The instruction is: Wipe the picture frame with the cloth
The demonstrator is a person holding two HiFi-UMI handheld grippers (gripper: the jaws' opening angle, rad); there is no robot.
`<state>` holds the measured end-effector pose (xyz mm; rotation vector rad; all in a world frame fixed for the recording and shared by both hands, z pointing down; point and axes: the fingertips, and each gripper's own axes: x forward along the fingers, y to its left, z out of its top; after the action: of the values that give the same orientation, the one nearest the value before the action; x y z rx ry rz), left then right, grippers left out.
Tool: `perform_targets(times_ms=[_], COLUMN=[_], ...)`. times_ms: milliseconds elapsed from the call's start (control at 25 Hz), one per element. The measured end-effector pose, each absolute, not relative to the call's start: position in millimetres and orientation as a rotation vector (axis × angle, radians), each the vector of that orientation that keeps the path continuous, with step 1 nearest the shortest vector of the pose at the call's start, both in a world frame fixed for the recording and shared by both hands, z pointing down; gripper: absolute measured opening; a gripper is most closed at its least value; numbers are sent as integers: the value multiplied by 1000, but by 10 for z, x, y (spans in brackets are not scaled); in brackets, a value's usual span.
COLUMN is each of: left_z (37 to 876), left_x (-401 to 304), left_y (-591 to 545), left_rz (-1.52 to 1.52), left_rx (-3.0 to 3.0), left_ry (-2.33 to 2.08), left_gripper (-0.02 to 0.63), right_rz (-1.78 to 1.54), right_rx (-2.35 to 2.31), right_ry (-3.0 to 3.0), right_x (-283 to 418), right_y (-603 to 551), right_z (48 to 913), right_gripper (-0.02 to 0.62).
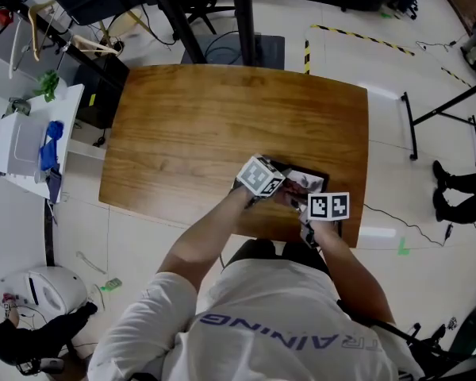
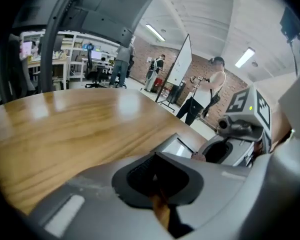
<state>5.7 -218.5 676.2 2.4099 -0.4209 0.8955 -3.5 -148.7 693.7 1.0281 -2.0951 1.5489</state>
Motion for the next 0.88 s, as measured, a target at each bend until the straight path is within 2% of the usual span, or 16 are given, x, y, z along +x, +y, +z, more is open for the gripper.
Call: perform_targets(times_ms=[480, 880], left_z=[6950, 6935], left_x=[54, 50], left_y=[-2189, -2192], left_rz=[922, 887], left_rx=[2373, 2339], left_ry=[-430, -451], left_gripper=[6, 6], right_rz=[1554, 1578], right_rx=[1027, 1139], right_ry=[-2094, -2026], right_x=[-14, 448], right_y=[-1458, -1284], right_z=[6956, 6950], right_gripper=[127, 127])
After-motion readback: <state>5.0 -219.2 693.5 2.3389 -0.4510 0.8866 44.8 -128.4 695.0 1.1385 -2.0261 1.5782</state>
